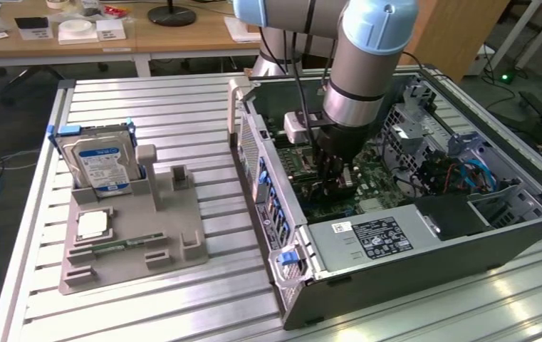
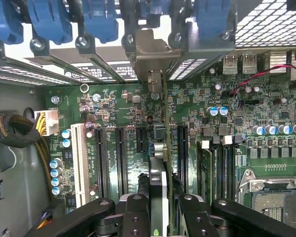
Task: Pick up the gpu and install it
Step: 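Insert the gpu into the slot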
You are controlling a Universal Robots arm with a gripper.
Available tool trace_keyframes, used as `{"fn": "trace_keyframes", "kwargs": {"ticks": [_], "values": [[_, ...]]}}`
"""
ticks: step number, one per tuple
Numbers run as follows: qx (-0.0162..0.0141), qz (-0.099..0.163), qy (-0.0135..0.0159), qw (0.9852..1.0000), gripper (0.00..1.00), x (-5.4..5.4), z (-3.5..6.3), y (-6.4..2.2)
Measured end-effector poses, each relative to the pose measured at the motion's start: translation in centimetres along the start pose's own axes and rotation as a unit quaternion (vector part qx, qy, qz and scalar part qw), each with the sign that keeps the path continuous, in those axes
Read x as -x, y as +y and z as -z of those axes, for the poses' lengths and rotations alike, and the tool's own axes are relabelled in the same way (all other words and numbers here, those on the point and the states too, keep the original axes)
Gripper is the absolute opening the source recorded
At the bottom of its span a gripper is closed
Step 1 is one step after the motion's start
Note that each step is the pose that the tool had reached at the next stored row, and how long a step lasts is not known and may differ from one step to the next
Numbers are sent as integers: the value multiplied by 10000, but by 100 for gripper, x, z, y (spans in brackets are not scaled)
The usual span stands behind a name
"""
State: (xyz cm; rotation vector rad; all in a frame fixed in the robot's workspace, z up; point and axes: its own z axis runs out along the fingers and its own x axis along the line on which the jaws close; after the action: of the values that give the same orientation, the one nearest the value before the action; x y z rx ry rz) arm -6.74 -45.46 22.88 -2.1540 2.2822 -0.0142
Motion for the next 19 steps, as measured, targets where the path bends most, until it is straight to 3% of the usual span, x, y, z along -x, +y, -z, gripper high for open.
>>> {"fn": "trace_keyframes", "kwargs": {"ticks": [2,3,7,16,19], "values": [[-5,-2,-4,10000,28,0,-5,1],[-2,-1,2,10000,35,0,2,1],[-2,1,3,10000,35,-1,53,-1],[-9,1,2,10000,35,-2,443,-5],[-11,1,1,10000,35,-3,512,-5]]}}
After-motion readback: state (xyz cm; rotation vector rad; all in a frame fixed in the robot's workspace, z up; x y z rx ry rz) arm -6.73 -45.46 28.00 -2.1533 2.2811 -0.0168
